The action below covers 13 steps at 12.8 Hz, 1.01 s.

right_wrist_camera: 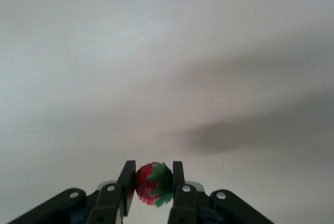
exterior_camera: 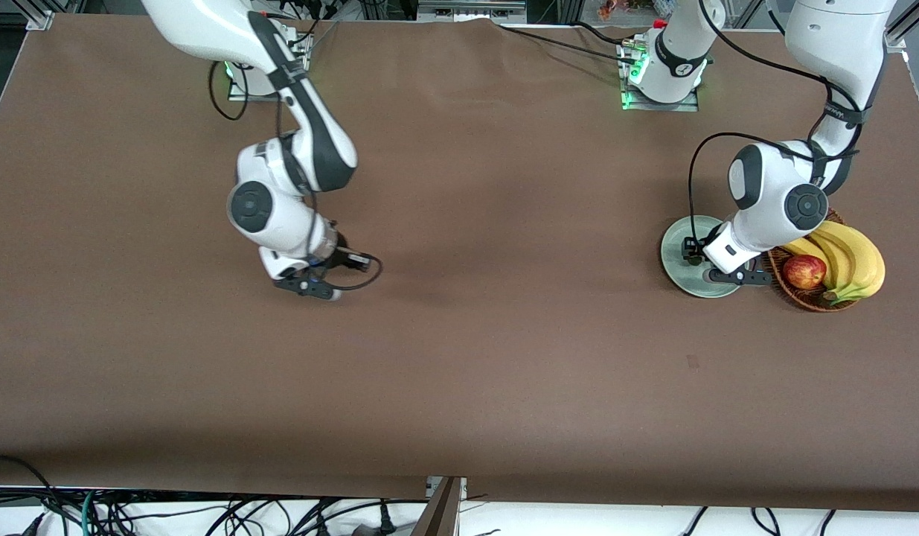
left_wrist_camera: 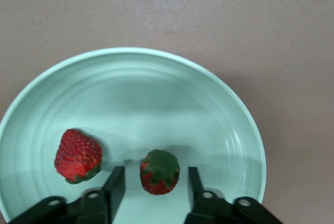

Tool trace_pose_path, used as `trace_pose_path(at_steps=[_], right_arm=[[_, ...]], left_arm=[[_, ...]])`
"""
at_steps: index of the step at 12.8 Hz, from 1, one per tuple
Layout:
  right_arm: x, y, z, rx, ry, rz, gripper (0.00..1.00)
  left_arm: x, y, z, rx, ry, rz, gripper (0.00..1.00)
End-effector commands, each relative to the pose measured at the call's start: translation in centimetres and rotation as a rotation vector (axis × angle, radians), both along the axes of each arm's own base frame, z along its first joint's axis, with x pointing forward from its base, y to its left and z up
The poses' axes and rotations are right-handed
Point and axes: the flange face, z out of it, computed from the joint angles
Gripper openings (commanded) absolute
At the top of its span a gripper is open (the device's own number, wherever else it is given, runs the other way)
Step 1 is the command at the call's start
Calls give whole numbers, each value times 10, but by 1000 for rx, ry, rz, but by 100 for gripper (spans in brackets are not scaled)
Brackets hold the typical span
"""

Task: Collect all strawberries into plate
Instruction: 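Carry the last strawberry toward the plate and set it down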

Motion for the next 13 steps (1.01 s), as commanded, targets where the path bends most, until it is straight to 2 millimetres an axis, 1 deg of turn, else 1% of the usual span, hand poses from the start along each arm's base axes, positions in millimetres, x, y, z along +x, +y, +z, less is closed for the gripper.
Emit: trace_pose_path(at_steps=[1,2,3,4,5,6,7,8,9,10,11,12,13], right_arm=[[7,81,-7,50,37,-145,21],[3,116,-7,64,37,-186,21],[-6,149,-12,72,47,-233,21],[-16,181,-12,94,40,-276,22],[-24,205,-11,127,21,-319,25],[-38,229,-11,161,4,-357,25],[-55,255,-14,200,-10,-397,28],[-74,279,-18,243,-26,-430,29],[-88,299,-20,288,-40,-465,34],[-103,314,-23,317,-43,-492,41],[-117,325,-25,334,-50,-494,49],[-126,331,-26,341,-53,-495,63],[-125,331,-22,343,-54,-504,76]], left_arm=[[18,-2,45,-20,-27,-11,100],[27,-4,68,-29,-17,-12,100],[34,-6,89,-37,4,-13,100],[40,-9,109,-41,3,-7,100],[42,-11,124,-40,-12,16,100],[42,-18,135,-40,-30,32,100],[42,-29,143,-38,-40,45,100],[42,-37,146,-40,-44,61,100],[42,-41,148,-38,-47,78,100],[41,-48,148,-37,-46,88,100],[41,-53,147,-33,-45,95,100],[40,-55,146,-31,-45,93,100],[39,-55,145,-21,-44,86,100]])
